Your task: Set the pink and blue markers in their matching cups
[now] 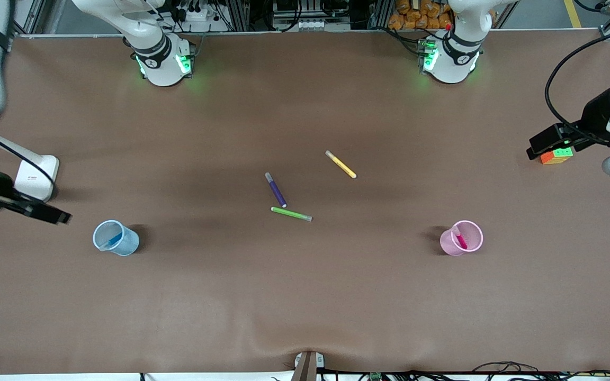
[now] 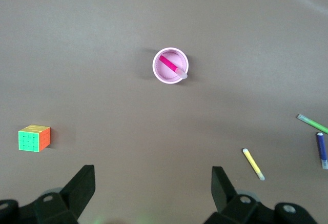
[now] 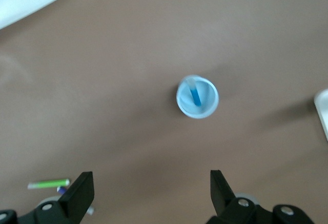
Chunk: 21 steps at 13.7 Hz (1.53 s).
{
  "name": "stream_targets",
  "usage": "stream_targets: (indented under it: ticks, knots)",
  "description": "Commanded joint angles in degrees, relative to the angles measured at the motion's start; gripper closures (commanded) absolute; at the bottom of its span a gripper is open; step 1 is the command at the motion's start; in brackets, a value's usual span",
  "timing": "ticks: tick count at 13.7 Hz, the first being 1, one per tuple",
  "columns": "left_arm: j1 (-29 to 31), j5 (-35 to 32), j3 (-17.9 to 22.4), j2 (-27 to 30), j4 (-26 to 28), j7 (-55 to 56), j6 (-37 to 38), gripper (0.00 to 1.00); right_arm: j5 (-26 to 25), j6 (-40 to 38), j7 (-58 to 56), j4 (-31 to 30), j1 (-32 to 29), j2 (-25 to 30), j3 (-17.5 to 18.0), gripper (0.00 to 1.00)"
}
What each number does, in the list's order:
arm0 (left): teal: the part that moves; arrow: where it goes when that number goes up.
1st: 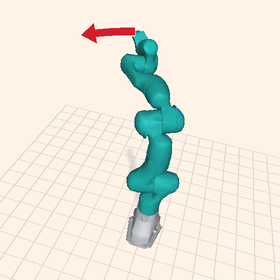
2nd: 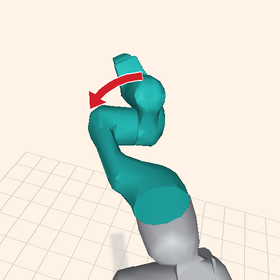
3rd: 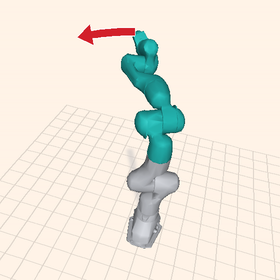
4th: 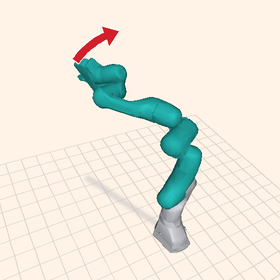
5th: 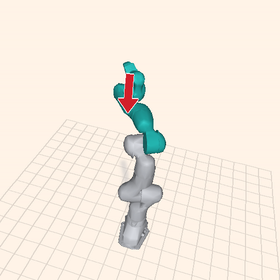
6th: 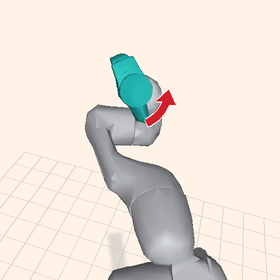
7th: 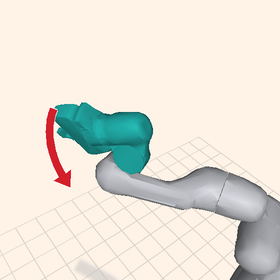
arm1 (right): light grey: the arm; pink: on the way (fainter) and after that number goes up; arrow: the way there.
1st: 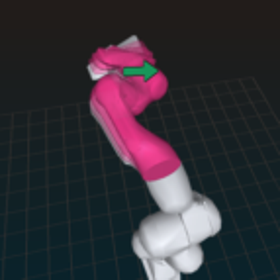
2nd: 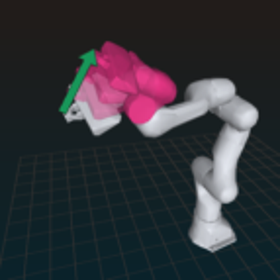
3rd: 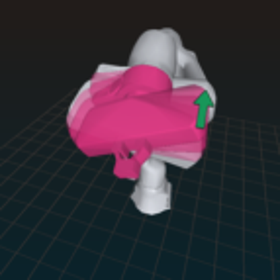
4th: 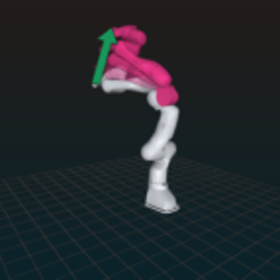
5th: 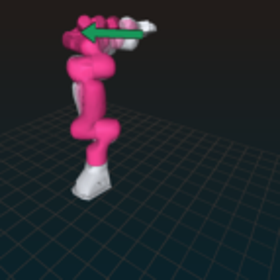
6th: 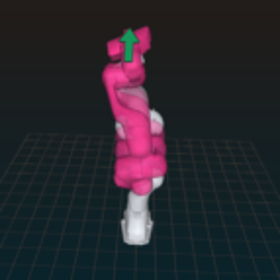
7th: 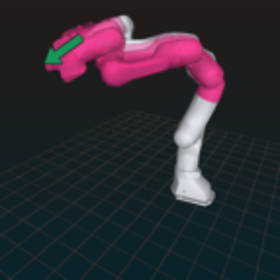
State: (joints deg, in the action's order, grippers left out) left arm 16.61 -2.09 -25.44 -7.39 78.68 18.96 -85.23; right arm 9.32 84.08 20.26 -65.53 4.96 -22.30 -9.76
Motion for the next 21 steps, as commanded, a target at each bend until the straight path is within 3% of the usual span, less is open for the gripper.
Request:
stream_targets:
  ticks: [1, 3, 5, 7, 8, 11, 12, 14, 16, 19, 21]
  knots:
    - [1.4, -0.98, -0.22, 1.68, 1.21, -1.38, 0.24, 0.0, 0.01, -7.76, -0.22, 2.86, -1.0, 1.9, 0.71, 0.0]
    - [1.58, -0.89, -0.13, 2.2, 1.39, -1.73, 0.15, 0.0, -1.32, -11.29, -0.31, 3.4, -1.18, 5.05, 2.19, 0.0]
    - [-0.95, -0.81, 3.1, 4.39, 3.66, -1.73, 0.15, 0.0, -2.63, -13.94, -0.04, 1.74, -2.67, 9.36, 5.79, 0.0]
    - [-5.42, -0.63, 8.02, 7.29, 7.26, -1.82, 0.15, 0.0, -3.78, -13.6, -0.04, -0.46, -2.94, 11.3, 6.86, 0.0]
    - [-7.62, -0.46, 10.22, 8.96, 9.28, -1.82, -0.11, 0.0, -3.78, -11.68, 0.04, -3.61, -3.89, 13.66, 7.82, 0.0]
    - [-12.9, -0.01, 15.41, 13.96, 15.69, -1.82, -1.86, 0.0, -3.78, -0.18, -0.04, -21.69, -6.28, 24.9, 10.9, 0.0]
    - [-14.75, 0.07, 16.9, 16.07, 18.76, -1.82, -2.74, 0.0, -3.87, 0.46, -0.04, -23.22, -6.1, 25.98, 10.99, 0.0]
    - [-15.91, 0.07, 17.53, 18.98, 23.43, -1.82, -5.2, 0.0, -3.87, -0.4, -0.13, -23.58, -6.45, 26.42, 10.64, 0.0]
    - [-16.17, 0.07, 17.71, 19.43, 23.89, -1.82, -5.3, 0.0, -3.96, -2.86, -0.04, -24.72, -6.63, 27.48, 10.46, 0.0]
    - [-20.91, 0.07, 22.62, 20.05, 24.77, -3.13, -5.56, 0.0, -4.48, -1.29, -0.22, -24.47, -6.28, 27.22, 10.72, 0.0]
    - [-21.09, 0.07, 22.81, 20.05, 24.68, -5.15, -5.47, 0.0, -9.12, -0.85, -0.39, -22.98, -6.1, 26.69, 11.51, 0.0]
